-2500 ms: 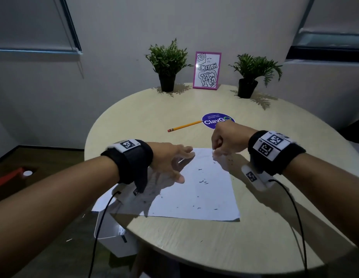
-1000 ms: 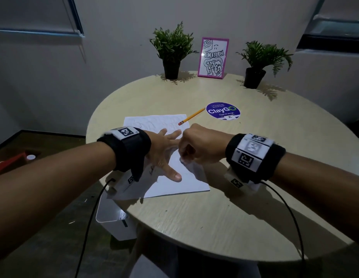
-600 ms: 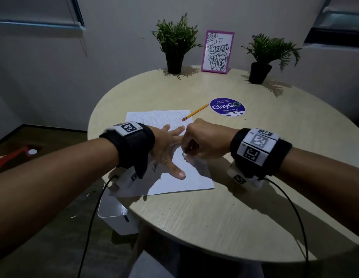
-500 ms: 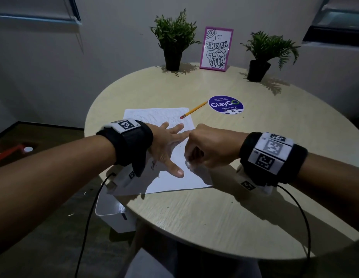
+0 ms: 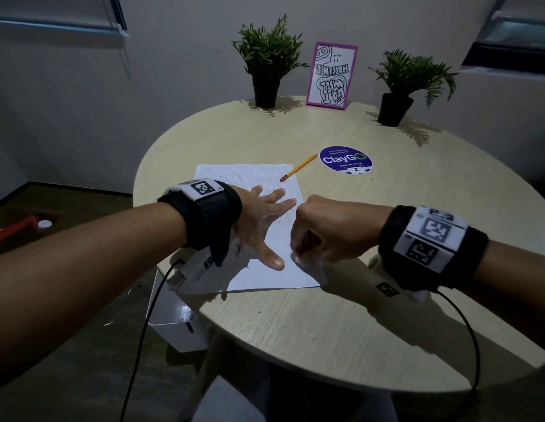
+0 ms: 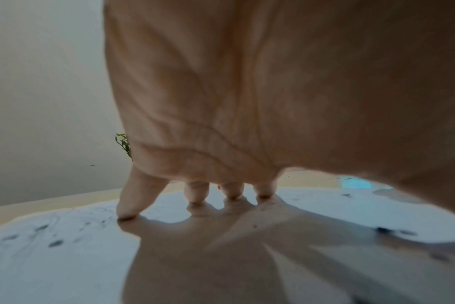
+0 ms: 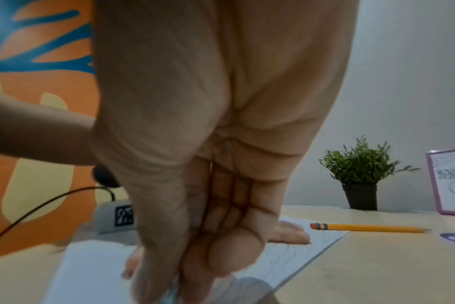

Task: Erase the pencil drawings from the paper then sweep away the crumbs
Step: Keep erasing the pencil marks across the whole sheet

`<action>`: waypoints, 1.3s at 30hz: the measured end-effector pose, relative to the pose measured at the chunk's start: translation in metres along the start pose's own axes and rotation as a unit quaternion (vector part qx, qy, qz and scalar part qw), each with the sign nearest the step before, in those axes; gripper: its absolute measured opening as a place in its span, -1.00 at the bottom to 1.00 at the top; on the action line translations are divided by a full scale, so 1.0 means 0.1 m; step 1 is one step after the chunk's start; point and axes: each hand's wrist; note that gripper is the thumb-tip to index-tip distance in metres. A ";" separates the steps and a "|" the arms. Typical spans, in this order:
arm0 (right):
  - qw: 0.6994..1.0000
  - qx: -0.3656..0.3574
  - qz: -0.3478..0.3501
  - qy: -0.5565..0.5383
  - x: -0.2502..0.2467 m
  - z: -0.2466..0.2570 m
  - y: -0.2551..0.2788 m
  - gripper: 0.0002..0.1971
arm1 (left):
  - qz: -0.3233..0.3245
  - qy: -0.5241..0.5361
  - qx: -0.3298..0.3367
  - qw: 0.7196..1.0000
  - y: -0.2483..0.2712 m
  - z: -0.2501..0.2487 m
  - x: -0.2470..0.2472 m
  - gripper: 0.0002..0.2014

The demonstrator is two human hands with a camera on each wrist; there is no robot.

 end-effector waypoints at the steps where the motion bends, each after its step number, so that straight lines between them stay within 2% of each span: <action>1: 1.000 -0.004 0.010 -0.003 -0.03 -0.01 -0.01 -0.94 | -0.002 -0.003 0.000 1.000 0.00 0.00 0.00 0.32; 2: 1.000 -0.005 0.000 0.009 -0.07 -0.04 -0.04 -0.95 | -0.006 -0.007 0.002 1.000 0.01 -0.01 0.00 0.29; 5: 0.994 0.019 -0.093 0.055 -0.12 -0.19 -0.23 -0.91 | -0.011 -0.006 0.005 1.000 0.03 -0.03 -0.03 0.19; 7: 0.991 0.042 -0.114 0.056 -0.09 -0.26 -0.28 -0.88 | -0.010 -0.005 -0.003 1.000 0.02 -0.03 -0.03 0.18; 9: 0.993 0.038 -0.103 0.035 -0.05 -0.27 -0.20 -0.89 | -0.014 -0.005 -0.010 1.000 0.00 -0.02 -0.03 0.24; 13: 0.999 0.028 0.003 -0.023 -0.09 -0.19 0.02 -0.93 | -0.004 -0.001 -0.022 1.000 -0.04 0.00 -0.02 0.35; 14: 0.999 0.026 0.009 -0.017 -0.11 -0.18 0.01 -0.93 | 0.002 -0.005 -0.022 1.000 -0.03 -0.01 -0.03 0.38; 16: 0.999 0.015 -0.045 0.018 -0.13 -0.19 -0.08 -0.93 | 0.009 -0.018 -0.016 1.000 -0.02 -0.02 -0.05 0.39; 18: 0.993 0.011 -0.108 0.043 -0.11 -0.18 -0.22 -0.89 | 0.015 -0.019 -0.010 1.000 0.02 -0.03 -0.08 0.30; 20: 0.991 0.022 -0.124 0.042 -0.05 -0.17 -0.28 -0.87 | 0.017 -0.020 -0.007 1.000 0.05 -0.04 -0.08 0.26; 23: 0.994 0.022 -0.109 0.011 0.06 -0.13 -0.17 -0.93 | 0.012 -0.027 -0.016 0.999 0.04 -0.04 -0.07 0.37; 27: 0.999 -0.003 -0.035 -0.009 0.02 -0.04 -0.01 -0.92 | 0.017 -0.024 -0.025 0.999 0.03 -0.06 -0.06 0.46; 33: 0.993 0.019 -0.108 0.030 -0.08 -0.10 -0.25 -0.88 | 0.009 -0.027 -0.007 1.000 0.04 -0.05 -0.07 0.27; 36: 0.996 0.024 -0.085 0.003 -0.01 -0.07 -0.13 -0.96 | 0.010 -0.027 -0.017 0.999 0.01 -0.03 -0.06 0.39; 39: 1.000 0.008 -0.027 -0.001 -0.02 0.01 -0.01 -0.93 | 0.017 -0.018 -0.023 0.999 0.00 -0.03 -0.05 0.47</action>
Point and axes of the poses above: each hand's wrist, its own y-axis away from the middle knuckle, its own x-axis out of the palm, z = x × y, and after that the axes turned 10 degrees about -x, right-handed
